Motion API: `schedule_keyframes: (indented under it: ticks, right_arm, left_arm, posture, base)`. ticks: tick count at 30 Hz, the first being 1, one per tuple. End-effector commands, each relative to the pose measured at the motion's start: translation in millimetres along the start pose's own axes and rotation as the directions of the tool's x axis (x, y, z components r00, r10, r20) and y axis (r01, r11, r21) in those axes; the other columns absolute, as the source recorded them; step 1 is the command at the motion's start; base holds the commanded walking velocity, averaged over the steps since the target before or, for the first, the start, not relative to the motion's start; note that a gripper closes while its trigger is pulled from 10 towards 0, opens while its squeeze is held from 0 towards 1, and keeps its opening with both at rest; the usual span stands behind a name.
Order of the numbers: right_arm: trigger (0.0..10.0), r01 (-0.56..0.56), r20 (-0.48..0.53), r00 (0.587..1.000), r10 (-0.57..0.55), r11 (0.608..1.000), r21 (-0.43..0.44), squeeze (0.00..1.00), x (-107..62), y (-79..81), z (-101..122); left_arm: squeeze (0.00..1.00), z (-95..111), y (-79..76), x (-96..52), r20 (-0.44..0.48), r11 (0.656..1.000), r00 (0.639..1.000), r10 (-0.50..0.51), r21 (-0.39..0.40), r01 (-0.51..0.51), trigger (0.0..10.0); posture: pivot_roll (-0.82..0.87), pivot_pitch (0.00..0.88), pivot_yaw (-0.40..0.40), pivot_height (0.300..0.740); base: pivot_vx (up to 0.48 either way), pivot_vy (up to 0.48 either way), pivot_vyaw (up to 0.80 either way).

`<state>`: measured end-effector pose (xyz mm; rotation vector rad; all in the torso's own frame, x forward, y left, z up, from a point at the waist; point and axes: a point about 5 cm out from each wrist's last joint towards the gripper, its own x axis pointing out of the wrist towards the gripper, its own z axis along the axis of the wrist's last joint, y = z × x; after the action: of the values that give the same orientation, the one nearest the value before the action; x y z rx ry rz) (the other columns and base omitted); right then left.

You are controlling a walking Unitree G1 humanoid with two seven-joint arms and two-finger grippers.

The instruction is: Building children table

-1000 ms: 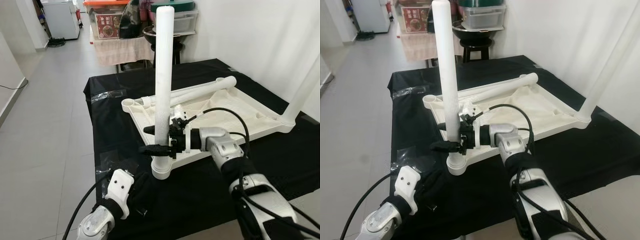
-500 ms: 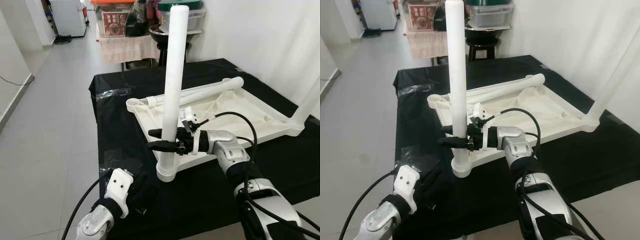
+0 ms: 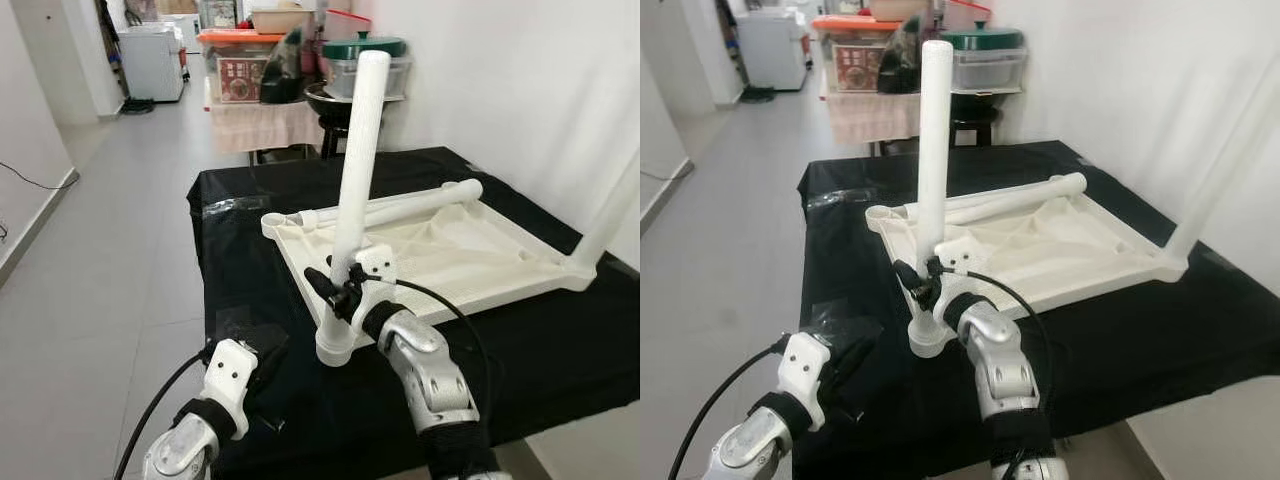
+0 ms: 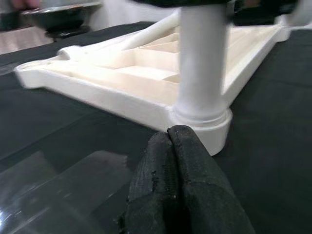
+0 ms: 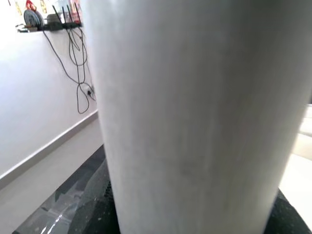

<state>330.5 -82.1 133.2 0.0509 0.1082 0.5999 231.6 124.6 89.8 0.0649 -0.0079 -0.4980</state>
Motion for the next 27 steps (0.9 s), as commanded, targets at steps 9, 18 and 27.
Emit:
schedule_keyframes:
  ticks: [9,18,27]
  right_arm:
    - [10.0,-0.067,-0.043,0.996,0.072,0.990,0.121,1.00,0.4,4.1,-14.3]
    - [10.0,-0.490,-0.001,0.871,0.490,0.870,-0.056,0.00,6.6,-22.1,36.9]
    - [10.0,-0.597,-0.207,0.800,0.564,0.782,-0.177,0.00,14.4,-27.6,33.9]
  left_arm:
    - [0.00,-3.5,0.5,-1.2,-0.023,1.000,1.000,-0.001,0.014,0.001,10.0]
    - [0.00,-1.6,-2.6,-5.8,-0.021,0.999,1.000,0.005,0.049,-0.004,10.0]
    - [0.00,3.7,-9.2,-14.9,-0.013,0.997,1.000,0.017,0.069,-0.017,10.0]
  posture:
    - [-0.01,0.000,-0.016,0.740]
    - [0.01,0.000,-0.025,0.740]
    - [0.05,0.000,-0.057,0.740]
  base:
    - [0.000,0.000,0.00]
    - [0.000,0.000,0.00]
    - [0.000,0.000,0.00]
